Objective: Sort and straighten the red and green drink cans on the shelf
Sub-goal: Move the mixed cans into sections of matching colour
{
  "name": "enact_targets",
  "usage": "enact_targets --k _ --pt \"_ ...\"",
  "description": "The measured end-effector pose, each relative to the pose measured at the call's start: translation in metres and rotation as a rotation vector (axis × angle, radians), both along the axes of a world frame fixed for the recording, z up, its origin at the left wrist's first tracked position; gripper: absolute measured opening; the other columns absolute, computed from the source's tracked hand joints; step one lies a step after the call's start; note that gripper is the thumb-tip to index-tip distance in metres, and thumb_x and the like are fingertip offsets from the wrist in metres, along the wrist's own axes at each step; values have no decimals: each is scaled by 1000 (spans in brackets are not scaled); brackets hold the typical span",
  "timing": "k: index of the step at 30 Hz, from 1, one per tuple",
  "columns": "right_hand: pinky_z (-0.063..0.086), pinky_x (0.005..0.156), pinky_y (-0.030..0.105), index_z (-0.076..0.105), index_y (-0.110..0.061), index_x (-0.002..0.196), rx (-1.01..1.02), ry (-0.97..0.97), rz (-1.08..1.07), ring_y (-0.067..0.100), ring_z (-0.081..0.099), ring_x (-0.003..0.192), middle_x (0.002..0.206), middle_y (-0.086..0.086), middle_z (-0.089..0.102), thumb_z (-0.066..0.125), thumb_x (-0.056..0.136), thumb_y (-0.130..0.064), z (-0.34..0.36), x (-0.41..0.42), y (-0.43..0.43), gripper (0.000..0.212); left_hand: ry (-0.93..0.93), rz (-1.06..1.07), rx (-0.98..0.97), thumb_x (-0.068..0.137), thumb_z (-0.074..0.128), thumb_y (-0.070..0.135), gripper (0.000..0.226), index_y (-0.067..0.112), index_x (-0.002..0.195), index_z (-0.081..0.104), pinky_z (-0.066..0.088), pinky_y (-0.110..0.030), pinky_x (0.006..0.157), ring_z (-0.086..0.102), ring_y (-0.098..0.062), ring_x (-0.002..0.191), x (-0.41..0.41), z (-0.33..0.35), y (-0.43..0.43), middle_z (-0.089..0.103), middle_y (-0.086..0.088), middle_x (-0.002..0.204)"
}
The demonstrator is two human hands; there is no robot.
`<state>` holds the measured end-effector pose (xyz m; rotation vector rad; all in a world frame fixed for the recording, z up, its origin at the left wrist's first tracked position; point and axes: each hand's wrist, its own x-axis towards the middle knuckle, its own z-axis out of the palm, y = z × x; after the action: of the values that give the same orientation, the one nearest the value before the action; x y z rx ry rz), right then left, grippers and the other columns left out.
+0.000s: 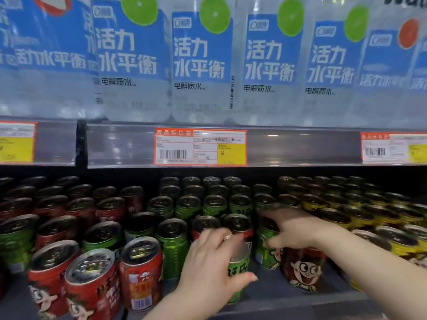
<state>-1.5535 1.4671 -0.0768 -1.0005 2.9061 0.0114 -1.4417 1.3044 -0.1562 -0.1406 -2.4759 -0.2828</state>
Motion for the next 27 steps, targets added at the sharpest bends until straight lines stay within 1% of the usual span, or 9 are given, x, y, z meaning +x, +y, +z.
enact_targets --k 2,4,7,11,16,19,22,24,27 --pt "37 105 33 26 -27 145 52 106 40 23 34 134 151 3 28 61 79 -37 -1 -5 -8 76 93 22 -15 60 41 77 67 34 111 49 52 -26 72 44 -8 98 -3 -5 0 63 11 102" --pt "35 106 35 27 -28 144 64 188 141 23 31 134 148 1 30 62 76 -36 -1 -8 -18 76 140 20 -33 62 41 77 64 33 107 48 50 -26 76 44 -9 97 -4 -7 3 62 10 103" --pt "33 108 31 20 -35 145 -10 58 265 19 33 134 149 -4 30 70 72 -43 -3 -12 -35 88 202 -14 -39 63 48 74 59 31 102 52 35 -23 82 44 -10 96 -8 -13 4 56 11 104" --pt "36 103 33 22 -41 141 34 54 285 21 42 127 144 -6 41 73 64 -47 -11 -18 -45 93 311 -49 -86 64 52 72 57 29 100 54 32 -25 80 44 -12 96 -14 -18 -1 47 14 107" --pt "45 93 24 42 -46 119 -419 11 228 8 55 109 116 -15 56 79 57 -46 9 -17 -25 72 428 -81 -140 71 52 70 50 27 97 54 34 -30 78 50 -14 91 -23 -19 3 49 14 105" --pt "44 92 23 42 -42 126 -605 10 123 9 56 106 117 -12 58 79 58 -46 29 -15 -12 78 299 -71 -159 70 51 67 47 27 94 59 35 -32 82 59 -16 87 -34 -13 18 61 11 96" --pt "42 89 22 43 -37 129 -606 67 31 14 55 110 123 -7 57 78 62 -44 35 -8 -5 77 48 -22 -152 70 37 66 50 30 89 66 42 -32 90 64 -16 88 -39 6 30 66 10 89" --pt "38 86 18 42 -34 132 -611 118 -8 15 52 115 127 -5 55 79 64 -42 34 -2 -3 78 -89 21 -87 74 26 68 61 30 102 65 43 -30 96 59 -19 104 -35 22 23 65 5 106" --pt "37 87 18 44 -34 131 -664 129 -14 15 51 115 129 -5 54 80 62 -41 32 1 -1 78 -152 165 -110 68 17 75 81 32 131 42 26 -34 106 38 -23 126 -29 35 -15 43 2 137"
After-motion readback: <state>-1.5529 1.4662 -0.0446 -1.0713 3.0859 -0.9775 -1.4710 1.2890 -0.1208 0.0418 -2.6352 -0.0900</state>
